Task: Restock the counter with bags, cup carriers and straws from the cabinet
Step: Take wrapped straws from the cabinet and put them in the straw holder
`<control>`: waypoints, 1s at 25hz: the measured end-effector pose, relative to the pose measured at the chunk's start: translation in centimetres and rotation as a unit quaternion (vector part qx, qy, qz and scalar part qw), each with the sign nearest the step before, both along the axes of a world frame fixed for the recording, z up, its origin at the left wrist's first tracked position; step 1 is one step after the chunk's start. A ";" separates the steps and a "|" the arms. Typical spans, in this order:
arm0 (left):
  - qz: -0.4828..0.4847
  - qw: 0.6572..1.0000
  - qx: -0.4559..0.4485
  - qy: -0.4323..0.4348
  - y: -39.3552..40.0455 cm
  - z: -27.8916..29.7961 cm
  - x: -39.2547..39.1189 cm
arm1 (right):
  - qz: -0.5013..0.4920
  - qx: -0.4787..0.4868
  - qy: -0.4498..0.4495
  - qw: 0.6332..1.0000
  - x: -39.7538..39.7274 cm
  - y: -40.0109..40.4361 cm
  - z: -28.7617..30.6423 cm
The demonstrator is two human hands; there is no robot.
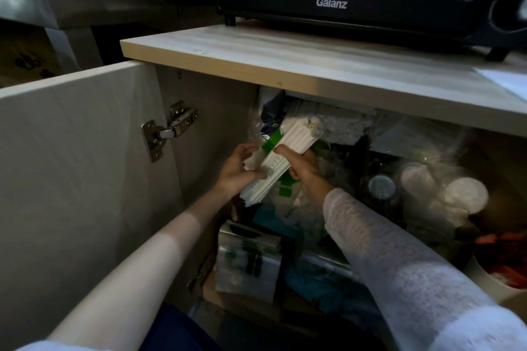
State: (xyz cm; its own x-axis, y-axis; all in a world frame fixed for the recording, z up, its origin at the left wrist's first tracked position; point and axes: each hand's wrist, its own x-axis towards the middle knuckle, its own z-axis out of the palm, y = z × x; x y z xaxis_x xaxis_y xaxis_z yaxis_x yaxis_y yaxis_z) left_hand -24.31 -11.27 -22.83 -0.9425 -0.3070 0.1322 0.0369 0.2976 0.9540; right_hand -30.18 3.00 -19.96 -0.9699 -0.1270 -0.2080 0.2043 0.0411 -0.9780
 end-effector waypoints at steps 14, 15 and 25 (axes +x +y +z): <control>0.038 0.965 -0.255 -0.048 1.2 -0.8 0.8 | 0.077 0.069 0.053 0.993 3.3 -2.0 0.9; 0.034 0.961 -0.268 -0.049 1.1 -0.7 1.0 | 0.071 0.070 0.084 0.991 2.9 -1.7 0.9; -0.016 0.952 -0.301 -0.054 1.9 -0.8 1.2 | 0.055 0.034 0.115 0.991 -0.2 1.7 3.4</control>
